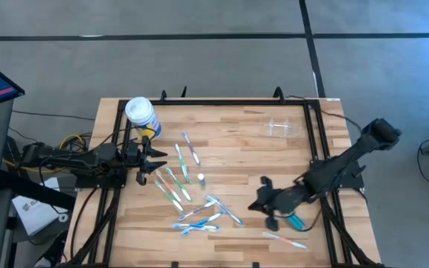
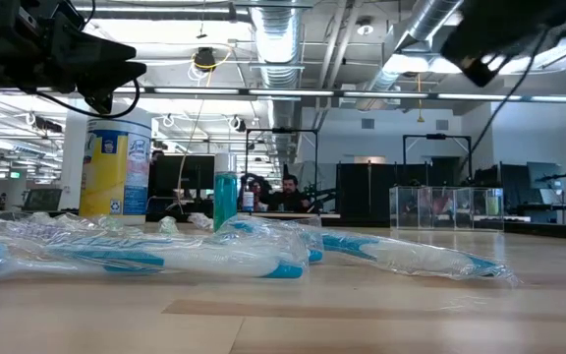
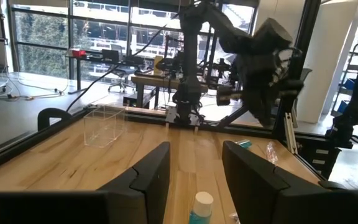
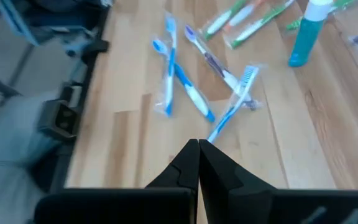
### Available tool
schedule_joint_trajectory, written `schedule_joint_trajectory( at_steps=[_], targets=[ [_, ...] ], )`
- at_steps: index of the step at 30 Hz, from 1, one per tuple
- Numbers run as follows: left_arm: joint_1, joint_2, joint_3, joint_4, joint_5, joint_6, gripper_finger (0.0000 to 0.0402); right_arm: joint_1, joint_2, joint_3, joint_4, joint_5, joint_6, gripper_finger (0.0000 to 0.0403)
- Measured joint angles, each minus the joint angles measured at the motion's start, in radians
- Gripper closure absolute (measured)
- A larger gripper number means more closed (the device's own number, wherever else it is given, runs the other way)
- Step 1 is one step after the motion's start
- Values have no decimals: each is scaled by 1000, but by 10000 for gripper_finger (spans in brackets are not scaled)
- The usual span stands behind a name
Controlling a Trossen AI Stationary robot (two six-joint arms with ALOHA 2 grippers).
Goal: Pick & Place toothbrushing station
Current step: Put the left mouthwash into the middle transparent organizer
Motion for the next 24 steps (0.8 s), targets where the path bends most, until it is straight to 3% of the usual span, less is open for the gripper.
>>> schedule_joint_trajectory(
  at_steps=[8, 24],
  targets=[
    [0, 0, 0, 0, 0, 0, 262, -63, 181, 128, -8, -2, -104, 402],
    [0, 0, 0, 4, 3, -50, 262, -102, 191, 142, -6, 0, -131, 402]
  ],
)
